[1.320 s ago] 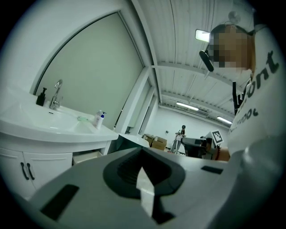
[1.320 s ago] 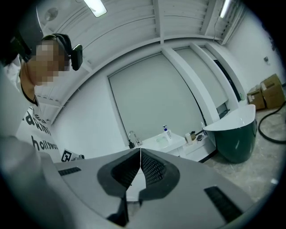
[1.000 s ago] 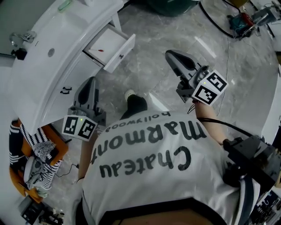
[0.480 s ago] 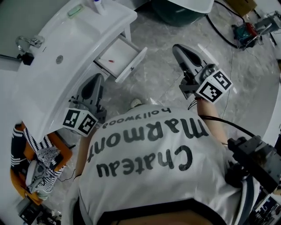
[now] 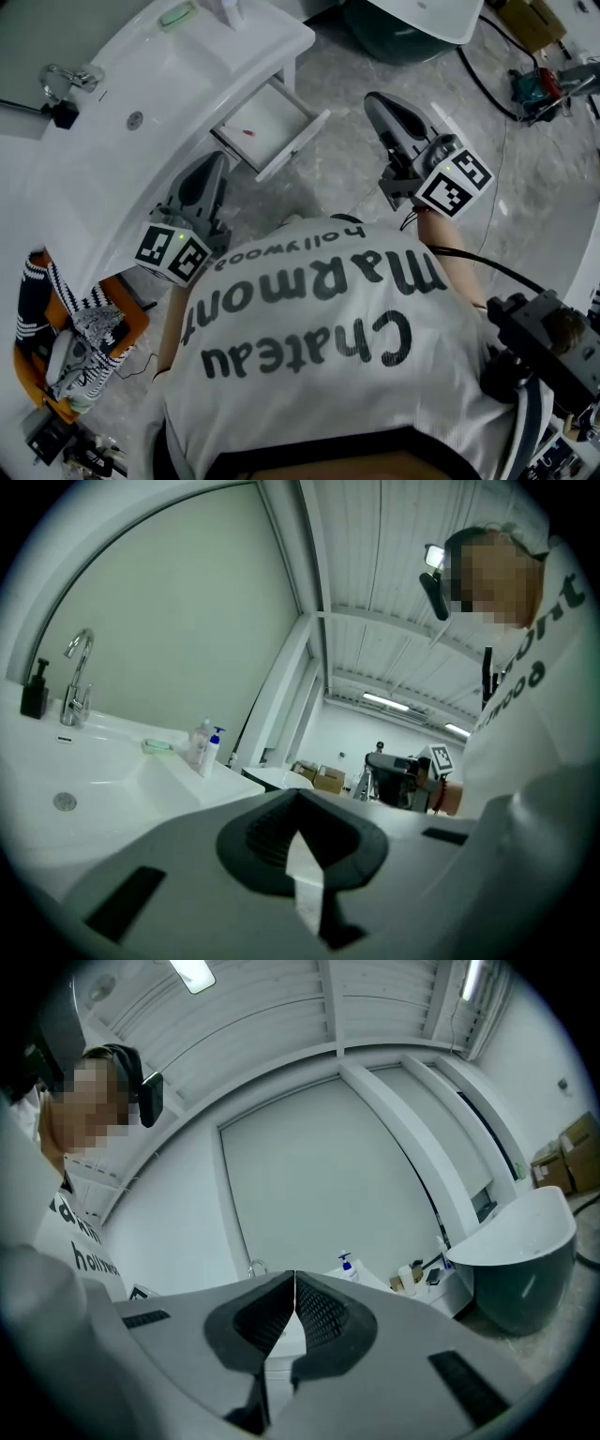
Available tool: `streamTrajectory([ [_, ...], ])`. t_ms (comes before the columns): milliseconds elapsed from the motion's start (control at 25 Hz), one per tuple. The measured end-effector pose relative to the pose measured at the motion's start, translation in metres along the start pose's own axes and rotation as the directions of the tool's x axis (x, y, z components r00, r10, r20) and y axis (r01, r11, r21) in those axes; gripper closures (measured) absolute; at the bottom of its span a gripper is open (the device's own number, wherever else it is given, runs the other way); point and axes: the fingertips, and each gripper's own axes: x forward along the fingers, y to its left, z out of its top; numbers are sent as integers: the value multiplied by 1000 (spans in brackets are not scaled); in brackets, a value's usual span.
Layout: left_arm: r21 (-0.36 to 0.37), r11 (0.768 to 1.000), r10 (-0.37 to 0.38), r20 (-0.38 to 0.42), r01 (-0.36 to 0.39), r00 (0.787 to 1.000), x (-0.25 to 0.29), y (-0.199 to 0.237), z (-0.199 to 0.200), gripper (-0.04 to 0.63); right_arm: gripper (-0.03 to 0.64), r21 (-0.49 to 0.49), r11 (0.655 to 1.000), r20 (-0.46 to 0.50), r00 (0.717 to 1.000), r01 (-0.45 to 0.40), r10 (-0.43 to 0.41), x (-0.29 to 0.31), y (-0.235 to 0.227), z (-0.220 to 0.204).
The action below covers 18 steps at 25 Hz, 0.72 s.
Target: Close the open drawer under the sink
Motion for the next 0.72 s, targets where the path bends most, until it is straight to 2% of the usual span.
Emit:
streamTrajectory([
  [160,-29,1000,10,24,-9,1000,4,0,-8,586,604,-19,1000,-22,1000,-6,5,1,-2,1],
  [320,-90,996,-25,-17,23,1000,5,-8,-26,586,604,15,998,-67,996,57,-56,-20,-7,-14],
  [520,-126,992,5,-2,-5,1000,-5,14,-10,586,604,26,999,-76,996,41,-39,0,6,-14],
  [560,-121,993,-7,3,7,1000,-8,24,-2,586,604,18,999,-70,996,50,-49,9,14,-11],
  [680,-47,984,-167,54,170,984,18,54,42,586,604,-63,980,30,982,189,-187,17,31,17],
  [720,-19,981,-192,81,194,978,24,58,55,586,604,-83,973,47,976,214,-210,18,35,25],
])
